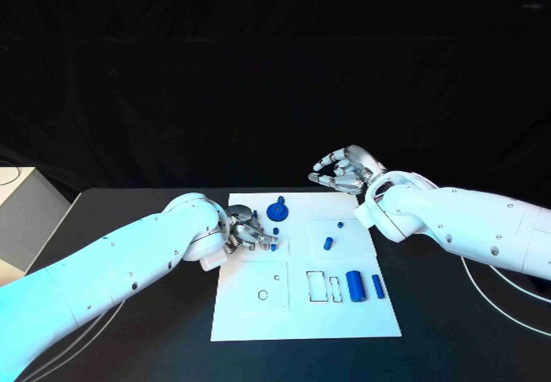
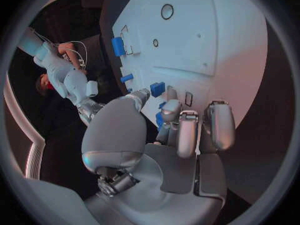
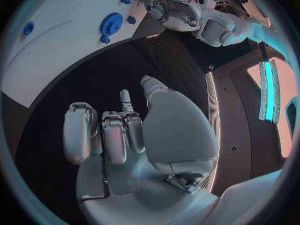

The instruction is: Assemble the parts on the task board

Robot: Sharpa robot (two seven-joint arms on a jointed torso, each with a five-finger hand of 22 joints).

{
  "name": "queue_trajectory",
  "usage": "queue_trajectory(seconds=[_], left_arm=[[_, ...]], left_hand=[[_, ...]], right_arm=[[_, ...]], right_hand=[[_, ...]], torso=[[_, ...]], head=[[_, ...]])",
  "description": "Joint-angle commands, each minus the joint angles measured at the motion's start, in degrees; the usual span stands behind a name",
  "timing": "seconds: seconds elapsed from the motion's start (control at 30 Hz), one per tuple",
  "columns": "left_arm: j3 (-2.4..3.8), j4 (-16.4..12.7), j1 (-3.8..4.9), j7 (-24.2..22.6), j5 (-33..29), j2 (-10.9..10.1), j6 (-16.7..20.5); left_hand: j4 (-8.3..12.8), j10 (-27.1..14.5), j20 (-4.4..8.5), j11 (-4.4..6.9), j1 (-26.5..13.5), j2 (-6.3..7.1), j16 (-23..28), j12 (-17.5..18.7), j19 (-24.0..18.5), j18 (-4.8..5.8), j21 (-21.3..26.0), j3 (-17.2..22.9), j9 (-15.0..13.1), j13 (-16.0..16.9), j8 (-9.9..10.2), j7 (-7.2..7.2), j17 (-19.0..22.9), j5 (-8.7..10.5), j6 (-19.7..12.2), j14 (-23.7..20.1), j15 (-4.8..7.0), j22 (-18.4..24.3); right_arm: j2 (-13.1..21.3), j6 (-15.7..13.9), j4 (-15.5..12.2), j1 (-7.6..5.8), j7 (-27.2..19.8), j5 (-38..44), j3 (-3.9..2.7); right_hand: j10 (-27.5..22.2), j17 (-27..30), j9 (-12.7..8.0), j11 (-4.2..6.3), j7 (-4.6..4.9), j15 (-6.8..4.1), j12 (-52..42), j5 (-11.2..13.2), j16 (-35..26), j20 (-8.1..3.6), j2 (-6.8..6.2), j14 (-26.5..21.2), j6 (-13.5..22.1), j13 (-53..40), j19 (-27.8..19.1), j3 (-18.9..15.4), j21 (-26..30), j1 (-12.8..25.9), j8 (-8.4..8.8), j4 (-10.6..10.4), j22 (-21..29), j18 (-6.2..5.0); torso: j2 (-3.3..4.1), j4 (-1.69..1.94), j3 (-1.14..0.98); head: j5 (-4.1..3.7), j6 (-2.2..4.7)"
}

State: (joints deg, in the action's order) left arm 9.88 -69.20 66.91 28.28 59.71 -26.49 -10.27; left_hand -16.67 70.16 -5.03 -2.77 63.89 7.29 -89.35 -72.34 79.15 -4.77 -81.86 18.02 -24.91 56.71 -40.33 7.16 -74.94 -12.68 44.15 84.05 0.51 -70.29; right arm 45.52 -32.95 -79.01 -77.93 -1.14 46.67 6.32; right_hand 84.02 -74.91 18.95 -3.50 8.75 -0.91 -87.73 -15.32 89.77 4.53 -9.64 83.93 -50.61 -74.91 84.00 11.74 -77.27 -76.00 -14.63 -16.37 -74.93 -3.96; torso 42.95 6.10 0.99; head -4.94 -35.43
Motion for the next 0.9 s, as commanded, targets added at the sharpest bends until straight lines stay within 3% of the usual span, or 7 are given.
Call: queue_trajectory(seconds=[0.03,0.9], left_arm=[[0.01,0.0,0.19,0.1,0.2,0.2,-1.0],[0.03,-0.2,0.23,-0.4,-0.7,0.9,1.1]], left_hand=[[0.0,0.4,-0.01,0.26,-0.5,-0.13,-0.3,-0.3,0.3,0.75,-0.2,-0.4,-0.5,0.1,-0.7,-0.38,-14.2,0.14,0.4,5.6,0.5,-0.1],[0.1,0.3,0.35,0.72,0.4,0.1,-0.3,-0.5,0.3,0.77,-0.3,-0.9,-2.8,0.4,-2.8,-0.91,-14.3,0.12,0.4,5.6,0.91,-0.2]], right_arm=[[-0.2,1.1,0.2,-0.01,0.2,0.5,-0.03],[-0.8,2.0,1.3,0.04,0.7,0.8,-0.03]], right_hand=[[3.6,-15.1,0.0,-0.54,0.1,0.38,0.0,-0.2,0.2,0.32,-0.08,6.1,0.3,-13.2,2.5,0.3,0.1,0.5,-0.22,-0.1,-0.9,0.71],[3.7,-15.1,0.0,-0.54,0.08,0.39,-0.1,-0.3,0.2,0.33,-0.18,6.1,0.3,-13.2,2.5,0.1,0.1,0.8,-0.28,-0.1,-0.9,0.72]], torso=[[0.05,0.11,-0.01],[0.1,0.21,0.02]], head=[[-0.4,0.32],[-0.72,0.32]])
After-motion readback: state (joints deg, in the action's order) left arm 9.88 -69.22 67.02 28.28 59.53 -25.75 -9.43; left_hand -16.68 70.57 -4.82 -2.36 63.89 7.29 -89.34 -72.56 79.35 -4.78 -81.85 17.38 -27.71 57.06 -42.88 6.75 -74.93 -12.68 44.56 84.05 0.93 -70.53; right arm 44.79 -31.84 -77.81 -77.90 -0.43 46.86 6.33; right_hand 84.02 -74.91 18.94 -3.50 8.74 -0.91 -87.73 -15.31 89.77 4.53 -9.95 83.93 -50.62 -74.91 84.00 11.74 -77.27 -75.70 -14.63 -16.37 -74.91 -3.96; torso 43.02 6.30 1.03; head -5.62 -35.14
